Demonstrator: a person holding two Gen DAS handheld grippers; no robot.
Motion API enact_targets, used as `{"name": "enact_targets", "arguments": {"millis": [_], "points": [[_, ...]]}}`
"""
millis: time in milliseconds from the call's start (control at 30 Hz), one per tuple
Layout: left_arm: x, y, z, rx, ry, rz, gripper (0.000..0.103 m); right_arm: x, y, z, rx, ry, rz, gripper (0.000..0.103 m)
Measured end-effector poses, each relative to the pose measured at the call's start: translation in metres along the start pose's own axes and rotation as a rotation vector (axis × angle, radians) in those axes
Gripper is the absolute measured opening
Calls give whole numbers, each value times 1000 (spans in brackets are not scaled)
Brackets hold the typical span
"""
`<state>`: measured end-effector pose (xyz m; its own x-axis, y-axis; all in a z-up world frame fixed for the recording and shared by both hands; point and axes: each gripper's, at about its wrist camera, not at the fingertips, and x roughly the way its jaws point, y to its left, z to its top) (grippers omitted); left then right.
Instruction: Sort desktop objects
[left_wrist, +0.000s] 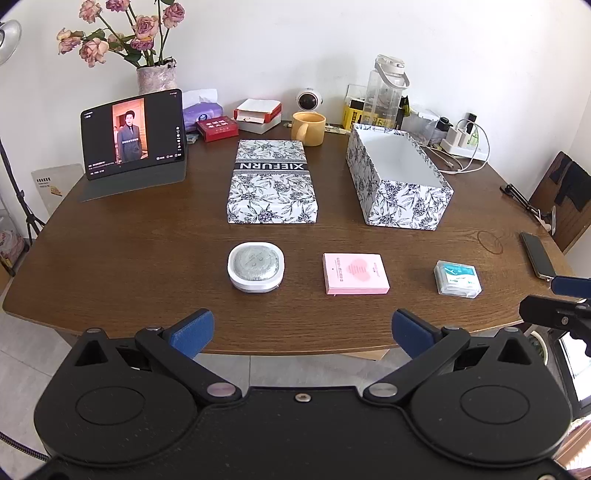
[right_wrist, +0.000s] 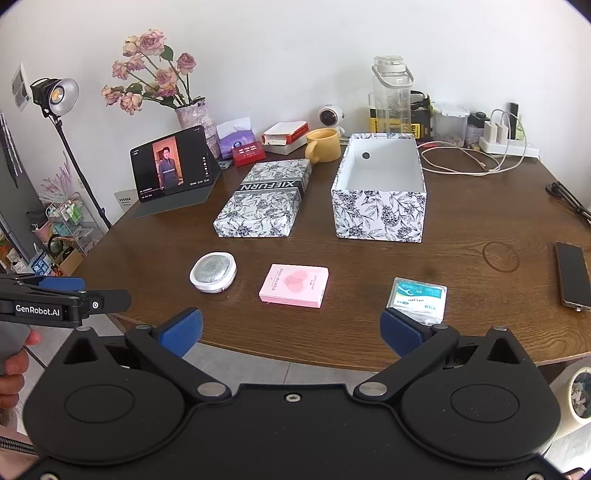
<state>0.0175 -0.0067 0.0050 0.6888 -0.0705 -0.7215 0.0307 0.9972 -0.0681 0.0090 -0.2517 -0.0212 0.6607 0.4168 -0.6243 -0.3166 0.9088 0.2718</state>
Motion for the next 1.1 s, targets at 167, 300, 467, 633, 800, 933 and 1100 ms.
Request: {"name": "enact_targets", "arguments": {"millis": [167, 300, 467, 633, 800, 933, 1100], "points": [[-1, -2, 1, 5, 1, -2, 103, -2, -2, 1, 1, 1, -2, 103], [-1, -3, 1, 5, 4, -4, 103, -2, -3, 0, 1, 2, 2, 103], [0, -4, 2, 7, 10, -2, 103, -2, -4, 0, 1, 3, 7, 103], [-1, -8, 1, 13, 13, -3, 103, -2, -6, -1, 1, 4, 12, 103], [0, -11, -1, 8, 18, -2, 103, -3, -9, -3, 2, 5, 15, 103], [2, -13, 0, 10, 17, 5, 103, -4, -12, -4, 3, 6, 16, 103], [13, -13, 6, 9, 19, 13, 103, -7, -15, -4, 0, 6, 16, 103]]}}
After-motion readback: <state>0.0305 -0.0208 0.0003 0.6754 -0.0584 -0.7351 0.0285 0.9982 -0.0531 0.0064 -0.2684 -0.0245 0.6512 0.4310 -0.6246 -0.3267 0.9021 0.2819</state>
